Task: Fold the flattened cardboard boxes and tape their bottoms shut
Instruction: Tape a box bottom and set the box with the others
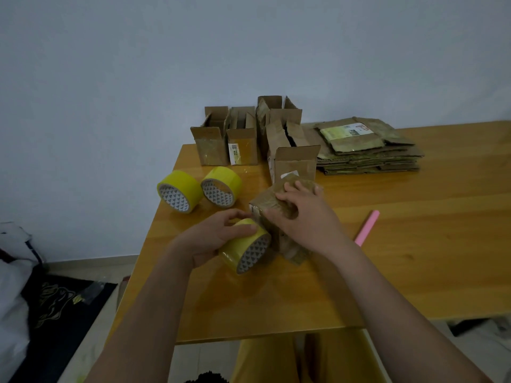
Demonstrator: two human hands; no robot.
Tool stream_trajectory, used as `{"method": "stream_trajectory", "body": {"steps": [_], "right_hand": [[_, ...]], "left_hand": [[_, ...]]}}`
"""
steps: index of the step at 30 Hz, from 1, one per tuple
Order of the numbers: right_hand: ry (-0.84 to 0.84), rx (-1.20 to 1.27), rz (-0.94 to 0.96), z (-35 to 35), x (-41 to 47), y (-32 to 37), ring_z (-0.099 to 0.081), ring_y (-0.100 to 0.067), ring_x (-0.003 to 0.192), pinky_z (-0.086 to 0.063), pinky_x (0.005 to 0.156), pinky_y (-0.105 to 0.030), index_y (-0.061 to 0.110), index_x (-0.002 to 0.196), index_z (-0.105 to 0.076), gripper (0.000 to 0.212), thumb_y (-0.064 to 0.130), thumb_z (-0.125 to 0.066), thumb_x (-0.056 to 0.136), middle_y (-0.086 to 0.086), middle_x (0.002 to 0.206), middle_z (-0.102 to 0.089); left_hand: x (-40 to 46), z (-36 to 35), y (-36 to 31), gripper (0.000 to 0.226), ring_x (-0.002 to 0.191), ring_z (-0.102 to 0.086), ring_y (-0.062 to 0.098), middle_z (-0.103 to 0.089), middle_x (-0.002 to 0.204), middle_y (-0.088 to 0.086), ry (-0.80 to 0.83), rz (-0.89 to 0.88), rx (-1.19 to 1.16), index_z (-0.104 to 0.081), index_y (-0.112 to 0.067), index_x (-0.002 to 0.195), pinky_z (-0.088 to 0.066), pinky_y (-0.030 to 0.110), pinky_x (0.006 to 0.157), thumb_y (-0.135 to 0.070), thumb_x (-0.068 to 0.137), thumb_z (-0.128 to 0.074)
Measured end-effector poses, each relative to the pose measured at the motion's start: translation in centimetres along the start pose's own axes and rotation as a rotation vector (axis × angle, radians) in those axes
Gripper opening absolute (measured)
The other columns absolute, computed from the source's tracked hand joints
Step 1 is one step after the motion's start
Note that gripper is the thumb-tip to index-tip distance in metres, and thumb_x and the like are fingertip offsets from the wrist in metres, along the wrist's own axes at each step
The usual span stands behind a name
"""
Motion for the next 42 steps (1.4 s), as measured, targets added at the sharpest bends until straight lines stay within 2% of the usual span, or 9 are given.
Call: {"method": "stream_trajectory", "body": {"steps": [4, 13, 16, 20, 25, 31, 35, 39, 42], "right_hand": [[0.017, -0.031, 0.023, 0.2, -0.1, -0.1, -0.016, -0.016, 0.148, -0.002, 0.121, -0.040, 0.023, 0.139, -0.050, 0.066, 0.060, -0.060, 0.085, 0.001, 0.158, -0.031], [0.110, 0.056, 0.068, 0.5, 0.6, -0.7, -0.011, -0.013, 0.149, 0.004, 0.121, -0.036, 0.020, 0.140, -0.049, 0.061, 0.046, -0.065, 0.088, 0.002, 0.159, -0.027], [0.072, 0.001, 0.068, 0.1, 0.7, -0.5, -0.014, -0.015, 0.149, -0.001, 0.123, -0.039, 0.018, 0.139, -0.049, 0.062, 0.049, -0.062, 0.088, -0.001, 0.158, -0.030], [0.014, -0.054, 0.041, -0.5, 0.5, -0.3, -0.018, -0.015, 0.148, -0.004, 0.122, -0.041, 0.019, 0.137, -0.051, 0.080, 0.070, -0.061, 0.076, 0.002, 0.157, -0.032], [-0.058, -0.121, 0.078, -1.3, 0.6, -0.2, -0.026, -0.019, 0.146, -0.008, 0.121, -0.041, 0.019, 0.129, -0.055, 0.063, 0.057, -0.067, 0.081, -0.002, 0.154, -0.038], [-0.029, -0.021, 0.150, -1.4, 0.1, -1.4, -0.023, -0.019, 0.147, -0.003, 0.121, -0.042, 0.027, 0.138, -0.053, 0.069, 0.068, -0.045, 0.083, -0.001, 0.155, -0.035], [-0.072, 0.035, 0.171, -2.2, -0.5, -1.5, -0.016, -0.020, 0.149, -0.013, 0.121, -0.048, 0.029, 0.141, -0.049, 0.048, 0.048, -0.048, 0.096, 0.001, 0.157, -0.031], [0.019, 0.257, 0.160, -1.5, -1.0, -1.3, -0.006, -0.011, 0.149, -0.009, 0.118, -0.039, 0.045, 0.139, -0.042, 0.040, 0.049, -0.035, 0.099, 0.014, 0.158, -0.020], [-0.319, 0.494, -0.057, 0.6, -2.3, -4.5, -0.041, -0.012, 0.132, -0.034, 0.111, -0.037, 0.028, 0.129, -0.057, 0.035, 0.042, -0.045, 0.100, 0.011, 0.140, -0.048]], "left_hand": [[0.7, -0.3, -0.3, 0.070, 0.101, -0.069, 0.026, -0.069, 0.113, 0.011, -0.007, 0.072, 0.026, -0.061, -0.013, 0.122, -0.057, 0.042, 0.088, -0.040, 0.060, -0.080], [1.0, -1.5, -0.9, 0.051, 0.101, -0.066, 0.024, -0.069, 0.108, 0.009, -0.083, 0.111, 0.199, -0.064, -0.012, 0.106, -0.054, 0.042, 0.092, -0.049, 0.074, -0.078], [0.0, -1.4, -0.4, 0.060, 0.103, -0.067, 0.026, -0.070, 0.112, 0.012, -0.021, 0.058, 0.015, -0.063, -0.008, 0.117, -0.055, 0.041, 0.092, -0.046, 0.071, -0.072], [-1.1, -0.9, 1.1, 0.044, 0.103, -0.068, 0.023, -0.071, 0.114, 0.009, 0.071, 0.026, -0.188, -0.066, -0.015, 0.115, -0.054, 0.037, 0.090, -0.032, 0.075, -0.068], [-0.7, -1.3, 0.9, 0.054, 0.104, -0.066, 0.023, -0.069, 0.117, 0.010, 0.057, 0.041, -0.163, -0.066, -0.014, 0.117, -0.053, 0.038, 0.089, -0.034, 0.068, -0.074], [-0.6, -1.5, 0.2, 0.053, 0.099, -0.068, 0.021, -0.072, 0.109, 0.007, 0.026, 0.044, -0.105, -0.067, -0.013, 0.117, -0.055, 0.037, 0.083, -0.033, 0.069, -0.074], [-1.0, -1.9, -0.2, 0.034, 0.098, -0.067, 0.020, -0.072, 0.108, 0.005, -0.004, 0.056, -0.078, -0.068, -0.015, 0.115, -0.055, 0.032, 0.076, -0.027, 0.084, -0.070], [-1.5, -2.2, -0.3, 0.030, 0.097, -0.065, 0.018, -0.070, 0.109, 0.002, -0.056, 0.067, -0.052, -0.068, -0.018, 0.117, -0.053, 0.030, 0.074, -0.026, 0.088, -0.068], [-1.6, -2.4, -0.2, 0.030, 0.098, -0.063, 0.020, -0.067, 0.111, 0.004, -0.103, 0.065, -0.075, -0.066, -0.018, 0.119, -0.053, 0.033, 0.075, -0.024, 0.089, -0.066]]}}
Point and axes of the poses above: each hand's wrist, its own x-axis towards the middle knuckle, its own z-axis out of the back of the hand, y = z × x, the point moved 3 cm from there along x, towards the middle knuckle
